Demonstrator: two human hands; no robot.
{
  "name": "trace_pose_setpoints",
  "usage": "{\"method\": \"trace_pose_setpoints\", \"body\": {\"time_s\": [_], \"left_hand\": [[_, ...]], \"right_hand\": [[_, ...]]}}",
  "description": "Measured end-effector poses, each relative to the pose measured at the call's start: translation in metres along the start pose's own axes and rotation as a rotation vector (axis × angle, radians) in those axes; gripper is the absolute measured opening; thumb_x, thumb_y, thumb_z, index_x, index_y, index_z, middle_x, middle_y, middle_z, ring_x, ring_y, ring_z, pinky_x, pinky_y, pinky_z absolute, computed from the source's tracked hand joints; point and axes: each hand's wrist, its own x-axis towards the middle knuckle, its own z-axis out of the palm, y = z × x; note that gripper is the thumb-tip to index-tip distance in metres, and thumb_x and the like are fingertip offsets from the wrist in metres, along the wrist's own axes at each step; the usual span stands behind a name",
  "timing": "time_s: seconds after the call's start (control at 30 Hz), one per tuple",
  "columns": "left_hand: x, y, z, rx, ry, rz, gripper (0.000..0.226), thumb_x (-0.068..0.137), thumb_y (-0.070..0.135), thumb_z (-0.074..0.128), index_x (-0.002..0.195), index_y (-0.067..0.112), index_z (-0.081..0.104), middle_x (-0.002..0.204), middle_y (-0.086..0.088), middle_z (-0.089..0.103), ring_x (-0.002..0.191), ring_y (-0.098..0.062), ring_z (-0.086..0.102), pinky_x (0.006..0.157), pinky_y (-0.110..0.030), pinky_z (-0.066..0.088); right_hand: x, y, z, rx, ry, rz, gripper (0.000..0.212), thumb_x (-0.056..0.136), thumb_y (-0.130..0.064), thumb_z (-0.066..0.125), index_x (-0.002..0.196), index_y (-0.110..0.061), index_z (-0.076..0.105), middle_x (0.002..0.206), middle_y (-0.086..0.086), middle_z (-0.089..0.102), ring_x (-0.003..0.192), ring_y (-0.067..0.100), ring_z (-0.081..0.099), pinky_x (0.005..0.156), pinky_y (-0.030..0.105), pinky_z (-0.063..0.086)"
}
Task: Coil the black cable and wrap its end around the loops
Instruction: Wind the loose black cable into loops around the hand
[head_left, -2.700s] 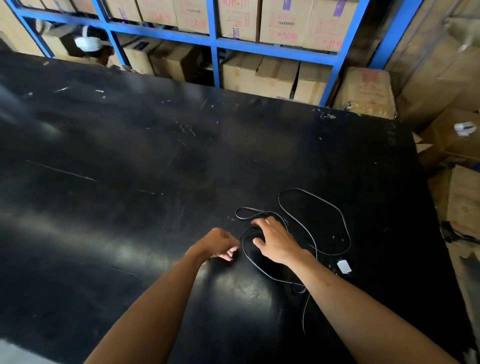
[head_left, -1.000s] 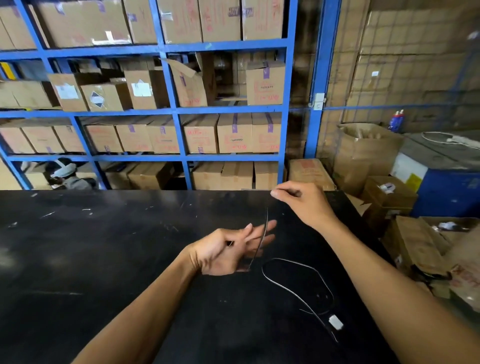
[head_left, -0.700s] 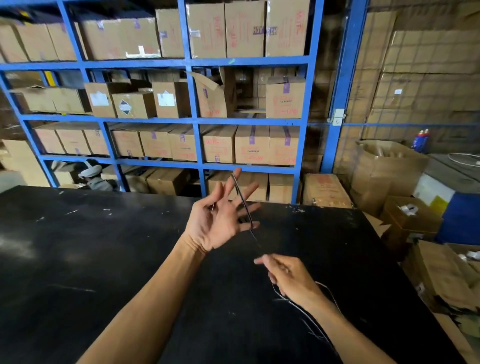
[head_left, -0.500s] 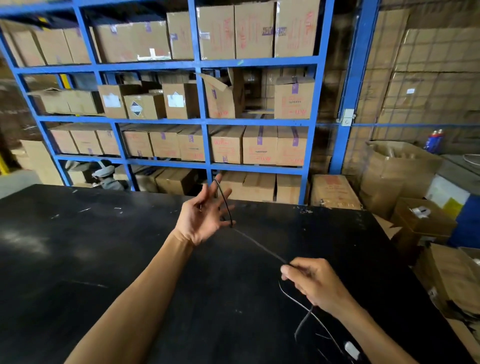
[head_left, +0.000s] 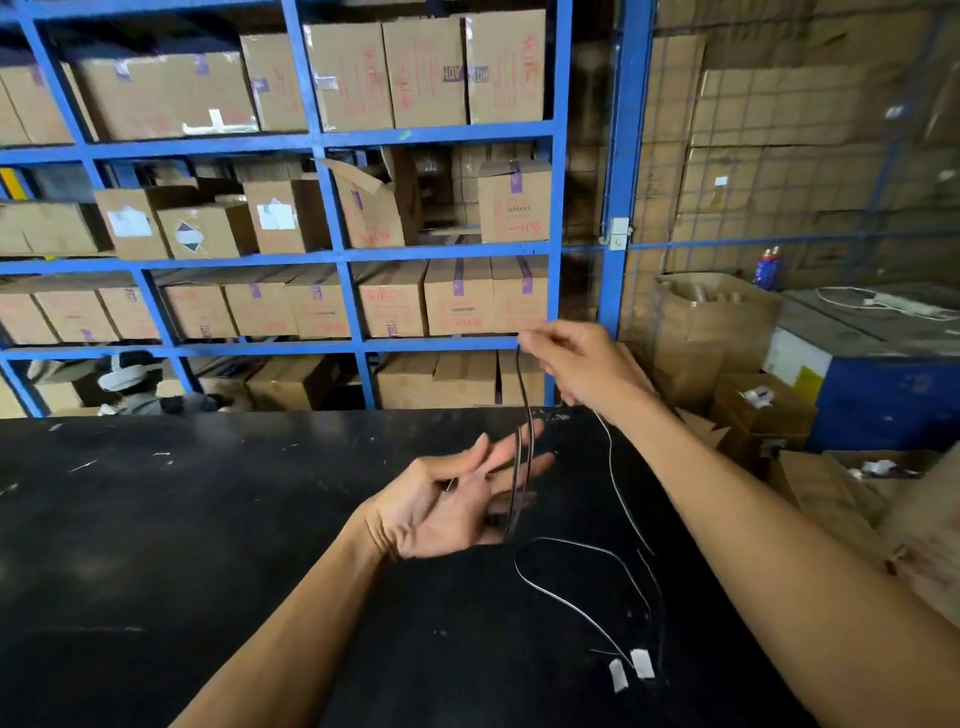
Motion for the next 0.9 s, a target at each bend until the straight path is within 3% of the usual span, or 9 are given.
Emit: {"method": "trace_pose_setpoints", "body": {"time_s": [0.1, 0.2, 0.27, 0.33, 0.5, 0.67, 0.73, 0.8, 0.9], "left_hand": [[-0.002, 0.013, 0.006, -0.025, -0.107, 0.136, 0.057, 0.103, 0.049, 0.030, 0.158, 0.038, 0.020, 0.168, -0.008, 0.016, 0.151, -0.045, 0.009, 0.117, -0.068, 0.005], [-0.005, 0.031, 0.003, -0.145, -0.141, 0.300, 0.058, 0.104, 0.046, 0.030, 0.159, 0.036, 0.015, 0.168, -0.016, 0.008, 0.150, -0.050, 0.000, 0.114, -0.072, -0.005], [-0.007, 0.043, -0.006, -0.179, -0.060, 0.385, 0.057, 0.103, 0.045, 0.032, 0.158, 0.036, 0.020, 0.167, -0.017, 0.010, 0.149, -0.052, -0.001, 0.113, -0.074, -0.006], [-0.010, 0.051, -0.019, -0.158, 0.087, 0.440, 0.056, 0.100, 0.047, 0.035, 0.155, 0.037, 0.030, 0.165, -0.016, 0.023, 0.148, -0.051, 0.009, 0.113, -0.075, -0.001], [-0.023, 0.054, -0.057, -0.222, 0.432, 0.545, 0.055, 0.096, 0.049, 0.038, 0.149, 0.038, 0.043, 0.158, -0.012, 0.037, 0.143, -0.047, 0.024, 0.109, -0.071, 0.015], [-0.027, 0.029, -0.068, -0.112, 0.570, 0.339, 0.044, 0.098, 0.047, 0.038, 0.136, 0.035, 0.058, 0.145, 0.005, 0.055, 0.145, -0.028, 0.032, 0.110, -0.055, 0.030], [-0.024, 0.014, -0.061, 0.014, 0.567, 0.164, 0.046, 0.101, 0.046, 0.038, 0.143, 0.033, 0.053, 0.149, 0.010, 0.051, 0.150, -0.023, 0.024, 0.118, -0.048, 0.023], [-0.020, 0.002, -0.049, 0.053, 0.491, 0.013, 0.052, 0.096, 0.046, 0.050, 0.144, 0.026, 0.054, 0.156, 0.002, 0.043, 0.149, -0.024, 0.027, 0.121, -0.043, 0.018], [-0.013, -0.002, -0.026, -0.027, 0.320, -0.060, 0.053, 0.092, 0.044, 0.060, 0.141, 0.024, 0.058, 0.153, 0.002, 0.048, 0.133, -0.013, 0.053, 0.106, -0.034, 0.043]], "right_hand": [[-0.010, 0.032, 0.019, -0.017, -0.059, 0.079, 0.015, 0.095, -0.051, 0.063, 0.085, -0.046, 0.072, 0.081, 0.009, 0.074, 0.047, 0.012, 0.055, 0.040, 0.025, 0.042], [-0.040, 0.068, 0.045, 0.110, -0.173, 0.183, 0.026, 0.102, -0.032, 0.057, 0.092, -0.050, 0.073, 0.067, -0.003, 0.068, 0.044, 0.008, 0.047, 0.040, 0.026, 0.042], [-0.065, 0.083, 0.060, 0.129, -0.275, 0.203, 0.021, 0.102, -0.039, 0.056, 0.094, -0.035, 0.074, 0.059, -0.009, 0.056, 0.044, 0.007, 0.043, 0.040, 0.026, 0.043], [-0.089, 0.088, 0.067, 0.131, -0.332, 0.188, 0.032, 0.099, -0.052, 0.056, 0.091, -0.026, 0.073, 0.058, -0.007, 0.052, 0.042, 0.010, 0.042, 0.039, 0.026, 0.042], [-0.115, 0.074, 0.050, 0.064, -0.401, 0.161, 0.040, 0.096, -0.054, 0.059, 0.082, -0.018, 0.073, 0.053, -0.003, 0.051, 0.038, 0.012, 0.042, 0.037, 0.025, 0.039], [-0.088, 0.022, 0.010, -0.140, -0.325, -0.021, 0.016, 0.097, -0.028, 0.070, 0.084, -0.021, 0.076, 0.051, -0.018, 0.061, 0.039, -0.005, 0.052, 0.038, 0.007, 0.037], [-0.063, 0.000, -0.006, -0.218, -0.264, -0.073, 0.010, 0.096, -0.027, 0.071, 0.088, -0.024, 0.076, 0.060, -0.026, 0.068, 0.045, -0.012, 0.057, 0.039, 0.003, 0.038], [-0.034, -0.015, -0.015, -0.284, -0.188, -0.112, 0.008, 0.095, -0.031, 0.071, 0.091, -0.028, 0.076, 0.069, -0.031, 0.069, 0.049, -0.015, 0.058, 0.040, 0.003, 0.038], [0.002, -0.017, -0.016, -0.312, -0.060, -0.138, 0.015, 0.095, -0.033, 0.070, 0.106, -0.026, 0.078, 0.092, -0.032, 0.070, 0.081, -0.016, 0.062, 0.070, 0.007, 0.047]]}}
